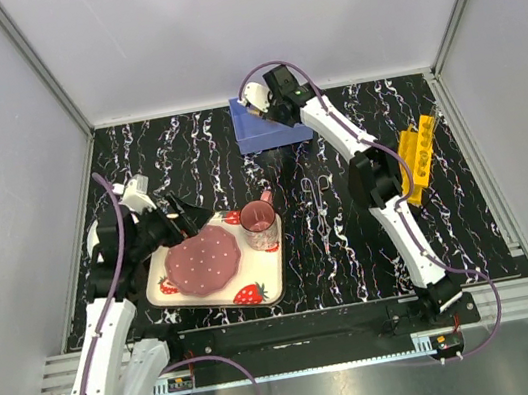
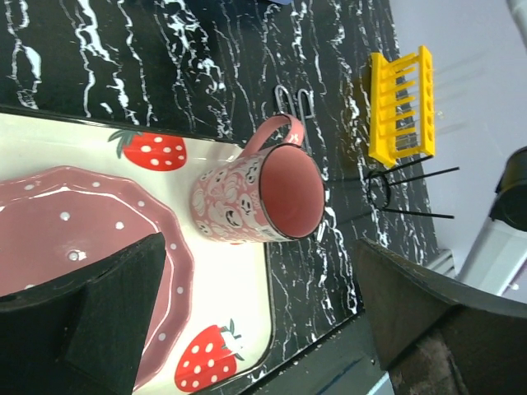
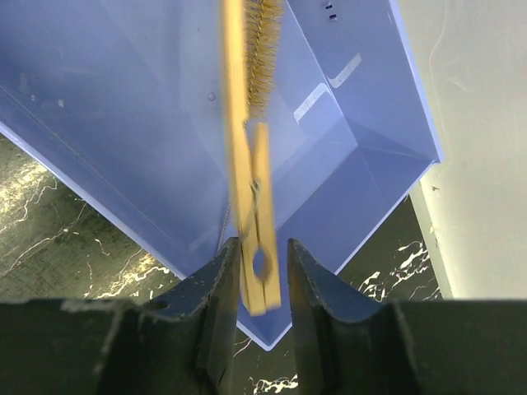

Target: Organize the chemistry lab equipment

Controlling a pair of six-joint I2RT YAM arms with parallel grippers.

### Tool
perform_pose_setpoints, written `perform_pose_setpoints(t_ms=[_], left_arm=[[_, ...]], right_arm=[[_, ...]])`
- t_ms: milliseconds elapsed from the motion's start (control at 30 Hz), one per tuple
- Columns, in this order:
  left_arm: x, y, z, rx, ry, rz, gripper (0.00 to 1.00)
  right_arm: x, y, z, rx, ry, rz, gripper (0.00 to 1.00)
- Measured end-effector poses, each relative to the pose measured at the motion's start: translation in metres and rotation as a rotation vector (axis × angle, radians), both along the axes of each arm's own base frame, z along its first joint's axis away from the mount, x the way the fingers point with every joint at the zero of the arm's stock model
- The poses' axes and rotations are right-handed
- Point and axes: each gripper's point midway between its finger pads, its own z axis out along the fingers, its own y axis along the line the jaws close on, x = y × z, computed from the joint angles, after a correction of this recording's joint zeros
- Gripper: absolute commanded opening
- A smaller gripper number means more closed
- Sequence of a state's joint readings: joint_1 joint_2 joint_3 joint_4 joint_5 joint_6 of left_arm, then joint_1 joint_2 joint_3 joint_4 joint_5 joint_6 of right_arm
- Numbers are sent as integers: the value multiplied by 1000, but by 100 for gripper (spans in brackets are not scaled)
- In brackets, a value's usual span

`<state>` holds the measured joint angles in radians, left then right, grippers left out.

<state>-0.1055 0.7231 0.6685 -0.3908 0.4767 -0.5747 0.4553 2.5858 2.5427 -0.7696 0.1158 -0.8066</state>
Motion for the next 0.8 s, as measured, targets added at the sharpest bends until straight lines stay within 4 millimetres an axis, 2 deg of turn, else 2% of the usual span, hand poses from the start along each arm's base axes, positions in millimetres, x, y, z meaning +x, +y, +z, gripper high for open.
perform_pose_setpoints(t_ms=[133, 367, 467, 533, 633, 800], left_arm=[[-4, -7, 9, -41, -2, -30, 99], [-8, -15, 29, -93, -32, -70, 99], [-12, -19, 36, -114, -37, -96, 99], [-15, -23, 42, -124, -43, -119, 99], [-21, -31, 54, -126, -58, -158, 99], [-41, -67, 75, -96, -79, -294, 99]], right_arm=[[0, 0, 0, 1, 0, -1, 41], [-1, 0, -3, 10, 10, -13, 43], [-12, -1, -2, 40, 49, -37, 49], [-28, 3, 6, 105, 99, -41, 50], [-63, 10, 32, 216, 186, -35, 55], [-140, 17, 106, 435, 271, 21, 61]])
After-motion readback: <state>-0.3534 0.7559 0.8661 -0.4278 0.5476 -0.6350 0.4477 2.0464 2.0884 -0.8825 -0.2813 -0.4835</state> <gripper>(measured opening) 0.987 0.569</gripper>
